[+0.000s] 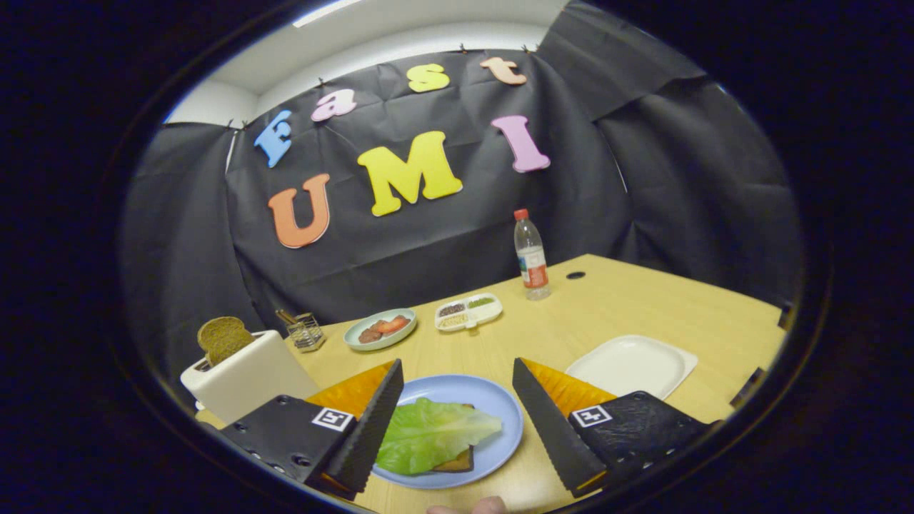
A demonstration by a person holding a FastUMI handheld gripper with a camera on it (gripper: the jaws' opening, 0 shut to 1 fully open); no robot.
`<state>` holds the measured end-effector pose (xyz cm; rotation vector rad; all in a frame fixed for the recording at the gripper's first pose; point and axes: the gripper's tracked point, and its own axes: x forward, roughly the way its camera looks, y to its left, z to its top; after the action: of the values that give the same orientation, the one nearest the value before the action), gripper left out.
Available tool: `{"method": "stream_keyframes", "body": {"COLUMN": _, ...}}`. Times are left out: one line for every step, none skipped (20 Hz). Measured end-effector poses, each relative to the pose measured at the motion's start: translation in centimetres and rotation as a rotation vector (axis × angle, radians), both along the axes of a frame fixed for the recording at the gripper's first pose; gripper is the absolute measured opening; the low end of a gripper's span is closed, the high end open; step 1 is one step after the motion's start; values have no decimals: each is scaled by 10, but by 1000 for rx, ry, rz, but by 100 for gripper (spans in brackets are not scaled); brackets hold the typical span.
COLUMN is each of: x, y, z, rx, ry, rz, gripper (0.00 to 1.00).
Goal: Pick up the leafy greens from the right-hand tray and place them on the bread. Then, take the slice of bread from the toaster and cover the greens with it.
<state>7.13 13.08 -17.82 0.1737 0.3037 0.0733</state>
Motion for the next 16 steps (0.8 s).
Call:
{"method": "stream_keyframes", "body": {"x": -2, "y": 7, "z": 11, "rx": -25, "ry": -24, "rz": 10, "gripper": 95}}
{"method": "stream_keyframes", "body": {"x": -4, "y": 18, "z": 22, "rx": -38, "ry": -45, "rz": 23, "gripper": 95}}
{"method": "stream_keyframes", "body": {"x": -5, "y": 30, "z": 34, "rx": -52, "ry": -61, "rz": 36, "gripper": 96}}
{"method": "stream_keyframes", "body": {"x": -14, "y": 39, "z": 43, "rx": -64, "ry": -76, "rz": 41, "gripper": 96}}
{"method": "stream_keyframes", "body": {"x": -18, "y": 50, "z": 51, "rx": -68, "ry": -84, "rz": 46, "gripper": 96}}
{"method": "stream_keyframes", "body": {"x": -20, "y": 63, "z": 56, "rx": -66, "ry": -94, "rz": 56, "gripper": 95}}
{"method": "stream_keyframes", "body": {"x": -21, "y": 78, "z": 63, "rx": -69, "ry": -105, "rz": 63, "gripper": 96}}
{"method": "stream_keyframes", "body": {"x": -21, "y": 92, "z": 67, "rx": -83, "ry": -117, "rz": 72, "gripper": 96}}
{"method": "stream_keyframes", "body": {"x": -22, "y": 107, "z": 71, "rx": -98, "ry": -127, "rz": 83, "gripper": 95}}
{"method": "stream_keyframes", "body": {"x": -23, "y": 124, "z": 72, "rx": -105, "ry": -130, "rz": 96, "gripper": 96}}
{"method": "stream_keyframes", "body": {"x": -24, "y": 139, "z": 72, "rx": -101, "ry": -130, "rz": 114, "gripper": 96}}
{"method": "stream_keyframes", "body": {"x": -28, "y": 156, "z": 71, "rx": -94, "ry": -124, "rz": 135, "gripper": 96}}
{"method": "stream_keyframes", "body": {"x": -30, "y": 169, "z": 70, "rx": -86, "ry": -116, "rz": 146, "gripper": 96}}
{"method": "stream_keyframes", "body": {"x": -31, "y": 179, "z": 68, "rx": -79, "ry": -108, "rz": 152, "gripper": 96}}
{"method": "stream_keyframes", "body": {"x": -31, "y": 190, "z": 67, "rx": -65, "ry": -101, "rz": 151, "gripper": 96}}
{"method": "stream_keyframes", "body": {"x": -31, "y": 200, "z": 65, "rx": -53, "ry": -93, "rz": 151, "gripper": 96}}
